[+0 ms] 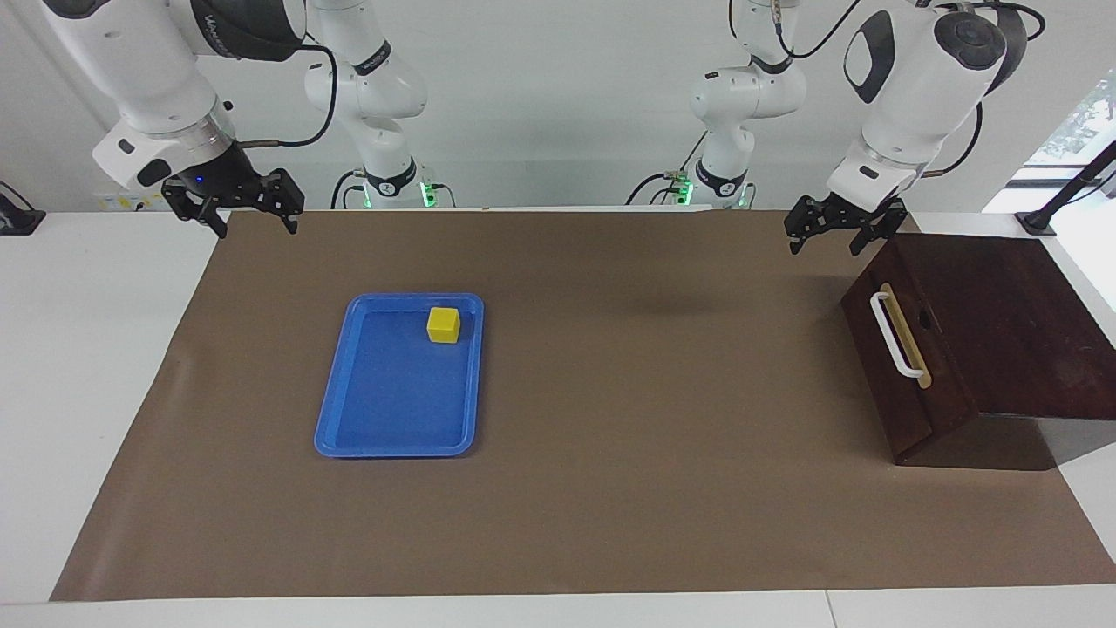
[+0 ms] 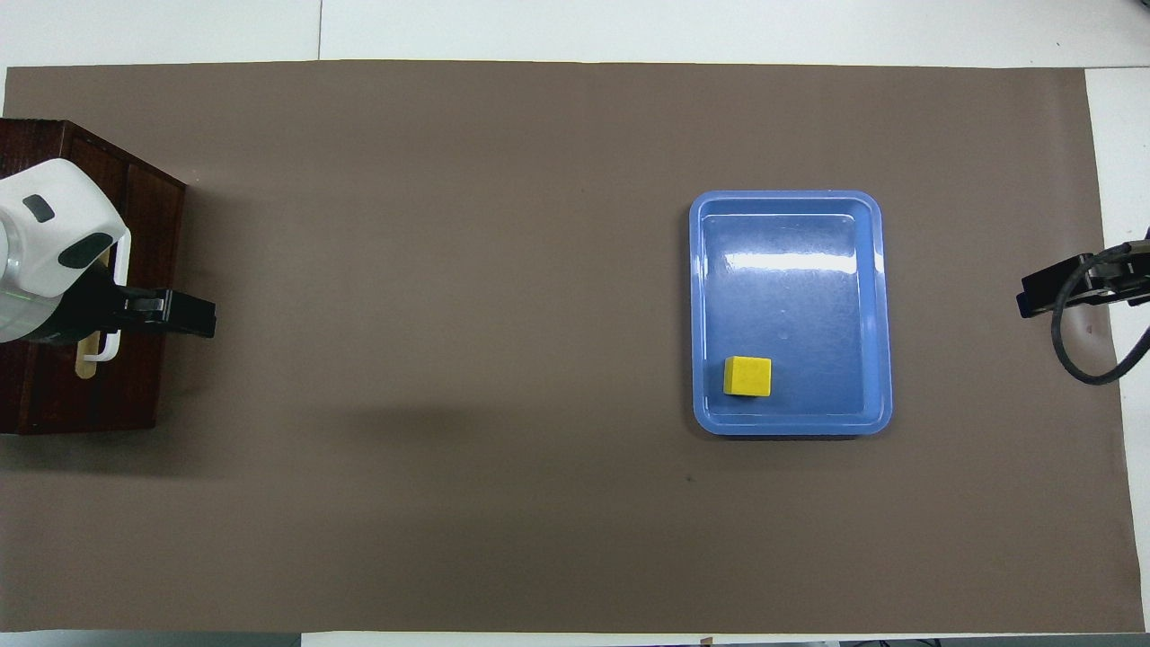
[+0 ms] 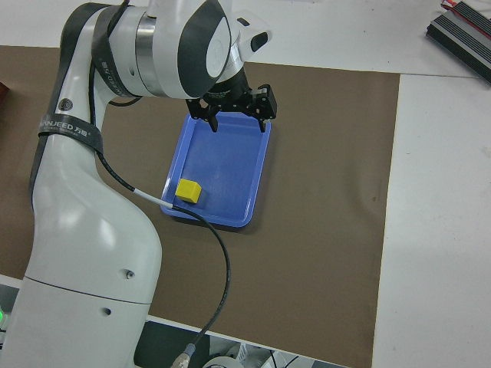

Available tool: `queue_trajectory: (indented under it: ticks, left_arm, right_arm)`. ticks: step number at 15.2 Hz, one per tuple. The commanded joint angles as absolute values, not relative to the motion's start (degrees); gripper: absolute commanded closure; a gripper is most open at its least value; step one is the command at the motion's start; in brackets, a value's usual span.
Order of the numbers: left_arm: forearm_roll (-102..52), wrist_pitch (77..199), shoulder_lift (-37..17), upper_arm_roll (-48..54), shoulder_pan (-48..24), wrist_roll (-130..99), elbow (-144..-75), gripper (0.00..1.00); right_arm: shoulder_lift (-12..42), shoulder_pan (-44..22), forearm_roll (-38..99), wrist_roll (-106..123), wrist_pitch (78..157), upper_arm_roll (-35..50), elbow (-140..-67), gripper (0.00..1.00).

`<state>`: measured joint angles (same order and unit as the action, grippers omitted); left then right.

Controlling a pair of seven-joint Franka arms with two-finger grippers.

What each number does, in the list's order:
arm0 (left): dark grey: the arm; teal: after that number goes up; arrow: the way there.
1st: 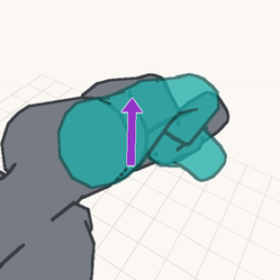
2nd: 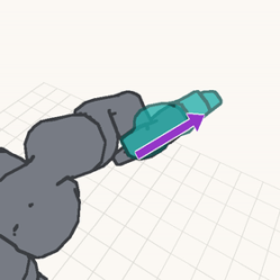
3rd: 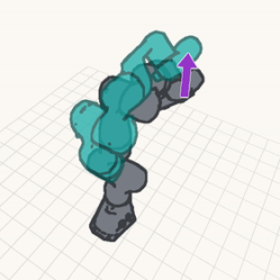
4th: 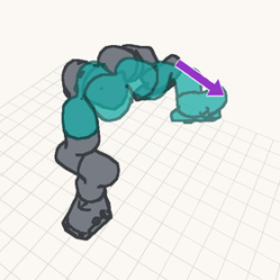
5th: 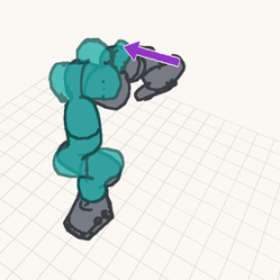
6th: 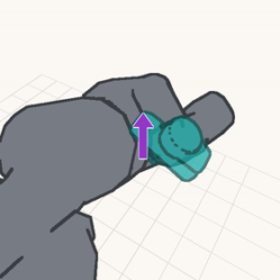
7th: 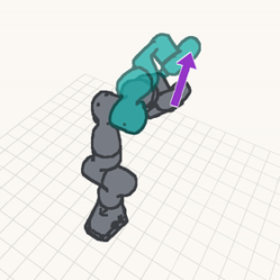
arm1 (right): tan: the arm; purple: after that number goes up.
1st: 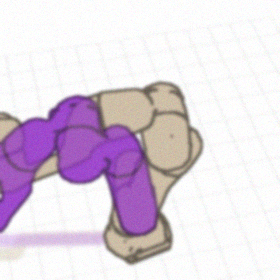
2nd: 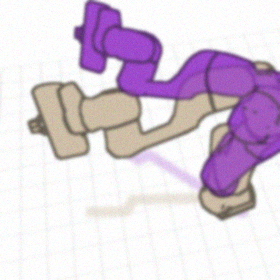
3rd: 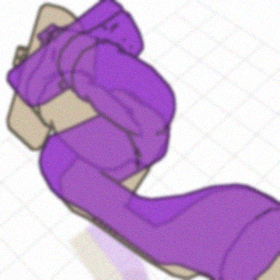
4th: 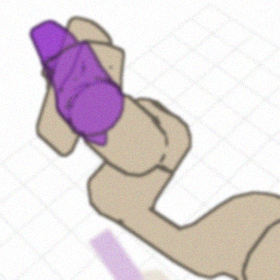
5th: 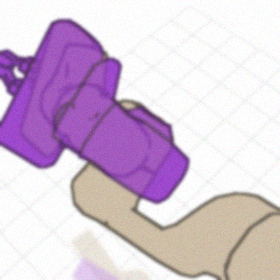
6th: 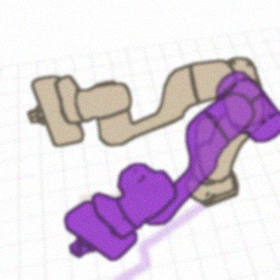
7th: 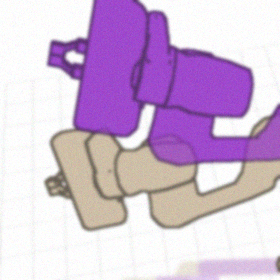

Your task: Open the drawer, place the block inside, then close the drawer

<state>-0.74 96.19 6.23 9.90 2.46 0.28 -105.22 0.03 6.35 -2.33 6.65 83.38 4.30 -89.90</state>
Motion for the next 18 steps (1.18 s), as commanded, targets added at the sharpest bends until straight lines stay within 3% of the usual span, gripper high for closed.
queue_trajectory:
  ticks: [1, 13, 18]
  left_arm:
    - [-1.3, 95.5, 7.0, 9.8, 2.7, 1.0, -105.0, 0.00]
    - [-1.3, 95.5, 7.0, 9.8, 2.7, 1.0, -105.0, 0.00]
    - [-1.3, 95.2, 7.4, 10.3, 1.9, 0.9, -104.9, 0.00]
  right_arm:
    - [-0.3, 7.3, -1.0, 6.0, 83.6, 4.7, -89.6, 0.00]
    - [-0.4, 7.8, 0.9, 1.7, 83.1, 4.6, -90.5, 0.00]
    - [-3.2, 9.1, 8.0, -17.5, 85.2, 4.5, -98.8, 0.00]
